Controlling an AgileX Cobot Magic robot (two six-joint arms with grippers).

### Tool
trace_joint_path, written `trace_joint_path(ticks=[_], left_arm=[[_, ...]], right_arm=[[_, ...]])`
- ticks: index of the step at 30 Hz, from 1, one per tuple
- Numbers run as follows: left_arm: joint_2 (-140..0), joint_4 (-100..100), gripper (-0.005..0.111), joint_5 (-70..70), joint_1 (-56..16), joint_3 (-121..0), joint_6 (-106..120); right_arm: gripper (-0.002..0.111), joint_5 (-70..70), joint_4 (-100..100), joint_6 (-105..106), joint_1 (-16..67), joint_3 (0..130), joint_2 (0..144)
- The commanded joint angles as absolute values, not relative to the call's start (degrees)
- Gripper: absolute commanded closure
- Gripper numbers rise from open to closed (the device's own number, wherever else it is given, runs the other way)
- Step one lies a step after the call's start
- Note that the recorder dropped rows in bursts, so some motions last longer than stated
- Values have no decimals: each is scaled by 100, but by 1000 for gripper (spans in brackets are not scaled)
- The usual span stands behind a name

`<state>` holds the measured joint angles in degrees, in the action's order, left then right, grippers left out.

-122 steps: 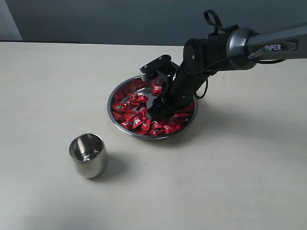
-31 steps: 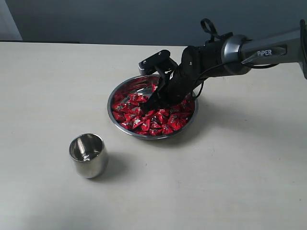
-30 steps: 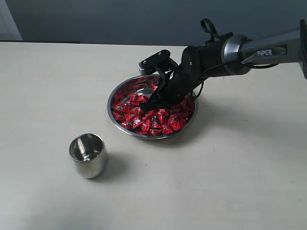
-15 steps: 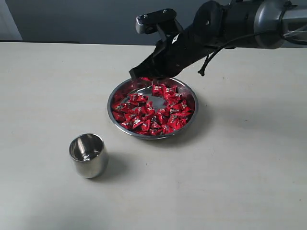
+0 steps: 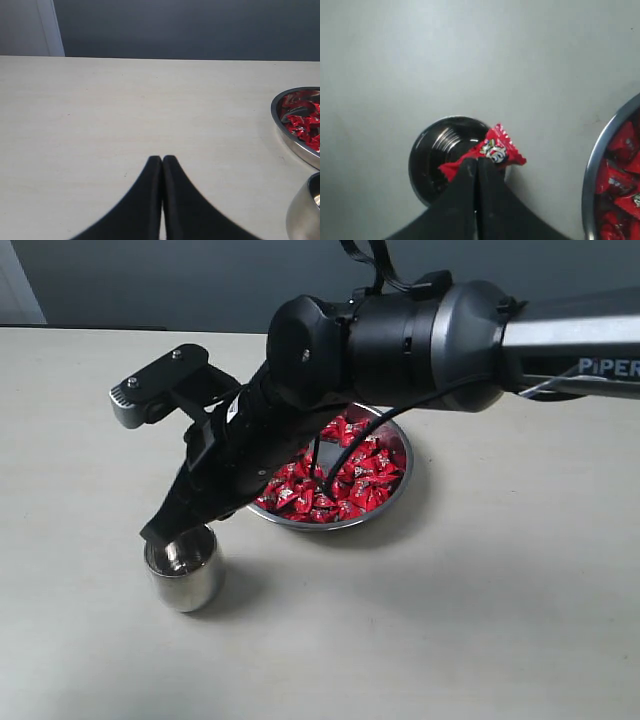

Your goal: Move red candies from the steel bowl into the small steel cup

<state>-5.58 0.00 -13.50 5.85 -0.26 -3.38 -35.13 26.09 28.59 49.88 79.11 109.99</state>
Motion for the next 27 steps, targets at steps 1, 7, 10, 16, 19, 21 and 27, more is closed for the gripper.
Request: trace_joint_path(ticks=[1, 7, 10, 16, 19, 21, 27], left_arm=[[-531, 0, 106, -1337, 556, 0, -350], [-531, 0, 106, -1337, 556, 0, -350], [-531, 0, 106, -1337, 556, 0, -350], [-531, 0, 106, -1337, 556, 0, -350], [-531, 0, 106, -1337, 556, 0, -350], [-531, 0, 106, -1337, 556, 0, -350], [-531, 0, 106, -1337, 556, 0, -350]], right_arm=[[109, -3836, 2595, 2890, 5024, 7929, 10939], [109, -3923, 2605, 2890, 5033, 7929, 10939], [109, -3962, 2683, 3007, 5033, 7929, 10939], [101, -4052, 2911, 3363, 5036, 7929, 10939], [84, -4028, 2889, 3373, 5036, 7929, 10939], [79, -4017, 2889, 3373, 5036, 7929, 10939], [78, -3585, 2324, 3059, 4900, 7929, 10925]])
